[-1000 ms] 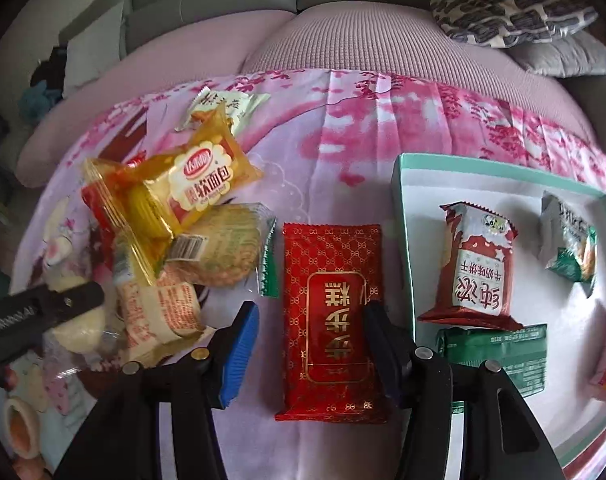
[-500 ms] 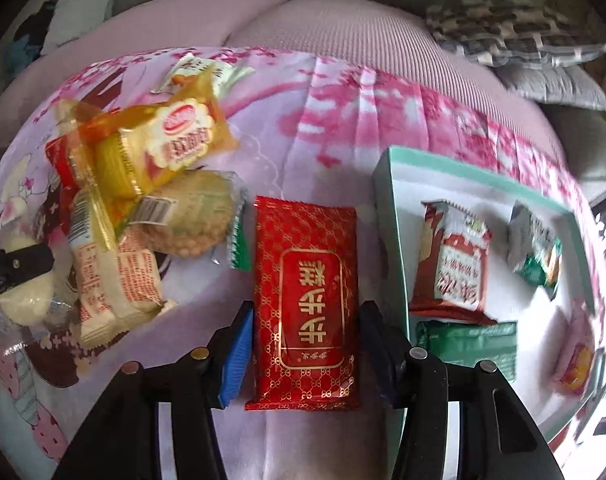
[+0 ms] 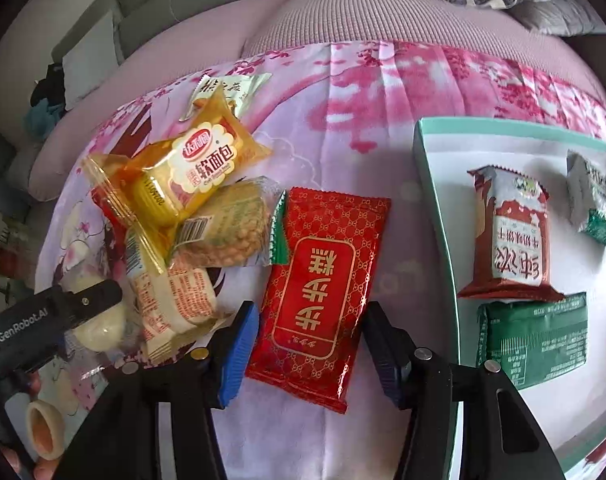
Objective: Organize snacks
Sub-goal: 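Close left tool on clear bun pack while right tool lifts red cake pack, then carry bun pack and red cake pack into the teal-rimmed tray, open both tools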
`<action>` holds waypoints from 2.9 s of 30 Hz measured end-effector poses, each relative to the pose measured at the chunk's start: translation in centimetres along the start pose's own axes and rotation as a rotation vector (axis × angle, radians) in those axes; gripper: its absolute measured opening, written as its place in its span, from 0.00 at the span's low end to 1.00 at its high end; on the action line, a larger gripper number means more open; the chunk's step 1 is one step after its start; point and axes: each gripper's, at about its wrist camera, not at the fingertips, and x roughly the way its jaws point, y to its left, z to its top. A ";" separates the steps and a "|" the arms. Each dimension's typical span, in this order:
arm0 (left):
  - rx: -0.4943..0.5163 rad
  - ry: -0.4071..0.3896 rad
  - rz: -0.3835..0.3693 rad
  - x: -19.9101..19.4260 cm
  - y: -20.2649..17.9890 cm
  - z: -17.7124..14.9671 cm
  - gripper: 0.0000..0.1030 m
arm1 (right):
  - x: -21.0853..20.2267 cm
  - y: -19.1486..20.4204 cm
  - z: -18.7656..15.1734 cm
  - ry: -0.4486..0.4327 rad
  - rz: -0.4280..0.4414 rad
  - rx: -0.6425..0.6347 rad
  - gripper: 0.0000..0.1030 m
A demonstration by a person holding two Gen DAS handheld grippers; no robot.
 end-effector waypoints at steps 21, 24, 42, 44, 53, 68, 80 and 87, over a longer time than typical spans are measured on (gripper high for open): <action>0.024 0.018 0.030 0.8 -0.6 0.1 0.54 | 1.8 4.0 -1.3 -0.083 -0.217 -0.170 0.60; 0.028 0.018 0.034 0.8 -0.6 0.1 0.54 | 1.7 3.9 -1.2 -0.088 -0.212 -0.168 0.61; 0.034 0.000 0.032 0.5 -0.9 0.1 0.54 | 1.0 2.7 -0.6 -0.107 -0.167 -0.101 0.48; 0.034 -0.008 0.028 0.0 -0.8 0.1 0.53 | 0.7 2.3 -0.5 -0.109 -0.151 -0.082 0.46; 0.026 -0.050 0.011 -1.6 -0.5 0.3 0.53 | -1.6 1.1 -0.3 -0.139 -0.106 -0.026 0.44; 0.021 -0.164 -0.043 -5.9 -1.0 0.2 0.53 | -6.6 -1.0 -0.3 -0.230 -0.067 0.036 0.44; 0.223 -0.155 -0.134 -6.8 -8.6 -2.7 0.53 | -10.4 -12.7 -1.5 -0.296 -0.265 0.304 0.44; 0.403 -0.135 -0.227 -6.9 -15.1 -6.2 0.53 | -12.0 -17.7 -2.6 -0.303 -0.303 0.421 0.44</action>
